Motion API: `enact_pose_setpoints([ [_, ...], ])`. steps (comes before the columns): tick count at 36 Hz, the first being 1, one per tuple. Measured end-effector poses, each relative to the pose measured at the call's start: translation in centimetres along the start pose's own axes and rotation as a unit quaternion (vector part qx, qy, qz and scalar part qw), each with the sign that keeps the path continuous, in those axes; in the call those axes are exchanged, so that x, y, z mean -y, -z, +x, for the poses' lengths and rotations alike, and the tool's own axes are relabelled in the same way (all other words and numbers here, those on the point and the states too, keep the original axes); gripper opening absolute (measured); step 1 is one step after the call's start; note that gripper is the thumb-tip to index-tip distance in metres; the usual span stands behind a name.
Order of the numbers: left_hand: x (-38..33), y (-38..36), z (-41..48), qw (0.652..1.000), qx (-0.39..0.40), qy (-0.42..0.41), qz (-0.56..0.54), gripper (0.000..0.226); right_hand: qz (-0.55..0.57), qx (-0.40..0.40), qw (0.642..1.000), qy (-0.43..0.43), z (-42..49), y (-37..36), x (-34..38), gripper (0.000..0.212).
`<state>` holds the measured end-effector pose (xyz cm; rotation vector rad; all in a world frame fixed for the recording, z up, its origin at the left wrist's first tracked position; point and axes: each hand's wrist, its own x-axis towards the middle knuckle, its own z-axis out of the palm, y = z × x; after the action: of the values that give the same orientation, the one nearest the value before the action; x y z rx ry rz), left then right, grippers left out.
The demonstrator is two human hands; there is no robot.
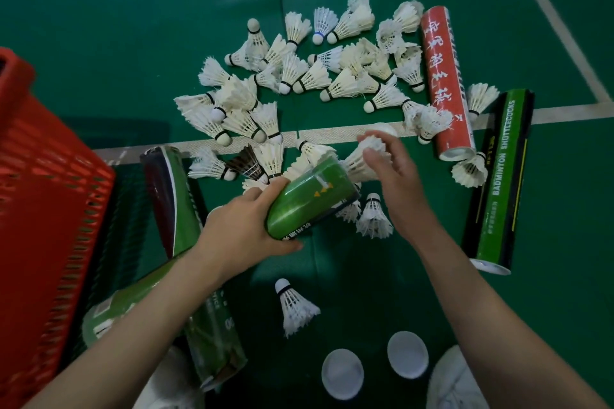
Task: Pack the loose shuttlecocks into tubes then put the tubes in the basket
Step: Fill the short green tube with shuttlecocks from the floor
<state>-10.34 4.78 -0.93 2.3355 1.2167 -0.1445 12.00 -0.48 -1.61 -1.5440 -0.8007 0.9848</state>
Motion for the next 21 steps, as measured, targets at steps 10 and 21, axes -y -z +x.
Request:
enact_pose_setpoints([
  [10, 0.1, 0.0, 0.4, 1.000, -0.017, 0.009, -0.010, 0.100, 0.006, 0.126, 0.989, -0.076, -0.7, -3.2, 0.0, 0.059],
  [21, 2.7, 0.1, 1.8, 0.992, -0.014, 0.128, -0.005, 0.095, -0.184, 0.068, 0.978, -0.076, 4.8, -4.8, -3.3, 0.049],
])
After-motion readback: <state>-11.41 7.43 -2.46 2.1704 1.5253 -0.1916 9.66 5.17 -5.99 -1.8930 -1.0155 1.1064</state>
